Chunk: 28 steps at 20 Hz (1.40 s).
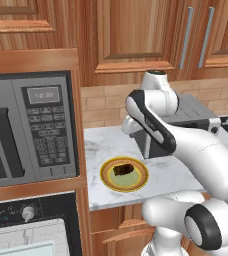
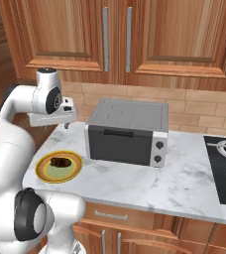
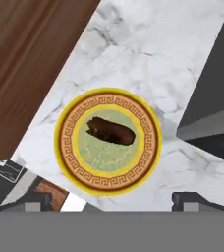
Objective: Place the sweet potato on the bottom rack of the oven.
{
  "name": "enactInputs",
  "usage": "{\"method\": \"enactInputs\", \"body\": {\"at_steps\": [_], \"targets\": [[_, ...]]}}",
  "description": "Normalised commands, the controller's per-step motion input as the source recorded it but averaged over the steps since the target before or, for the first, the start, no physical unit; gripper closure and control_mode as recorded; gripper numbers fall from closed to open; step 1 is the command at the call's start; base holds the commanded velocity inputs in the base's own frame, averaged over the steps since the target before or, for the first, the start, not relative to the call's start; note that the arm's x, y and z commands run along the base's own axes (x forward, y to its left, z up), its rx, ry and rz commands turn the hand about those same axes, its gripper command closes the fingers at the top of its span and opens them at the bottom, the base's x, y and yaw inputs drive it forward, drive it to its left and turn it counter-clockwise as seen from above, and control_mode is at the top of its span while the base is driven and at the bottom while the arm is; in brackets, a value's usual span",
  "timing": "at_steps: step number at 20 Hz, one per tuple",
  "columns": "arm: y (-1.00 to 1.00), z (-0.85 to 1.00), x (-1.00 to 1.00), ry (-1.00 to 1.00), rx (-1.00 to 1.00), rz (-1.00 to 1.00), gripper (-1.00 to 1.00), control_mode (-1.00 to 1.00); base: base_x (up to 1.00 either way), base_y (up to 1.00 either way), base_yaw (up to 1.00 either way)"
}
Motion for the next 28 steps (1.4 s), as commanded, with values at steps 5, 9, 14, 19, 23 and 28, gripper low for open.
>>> {"method": "enactInputs", "body": {"at_steps": [5,9,14,19,23,28], "targets": [[0.0,-0.99,0.03,0.05,-0.19,0.47,-1.0,-1.0,0.0,0.0,0.0],[0.0,-0.73,0.21,0.04,-0.08,0.37,-1.0,-1.0,0.0,0.0,0.0],[0.26,-0.58,0.42,0.12,-0.01,0.18,-1.0,-1.0,0.0,0.0,0.0],[0.11,-0.48,0.36,0.01,-0.03,0.08,-1.0,-1.0,0.0,0.0,0.0],[0.0,-0.39,0.17,0.0,-0.04,0.0,-1.0,-1.0,0.0,0.0,0.0],[0.04,-0.26,0.08,0.0,-0.02,0.0,-1.0,-1.0,0.0,0.0,0.0]]}}
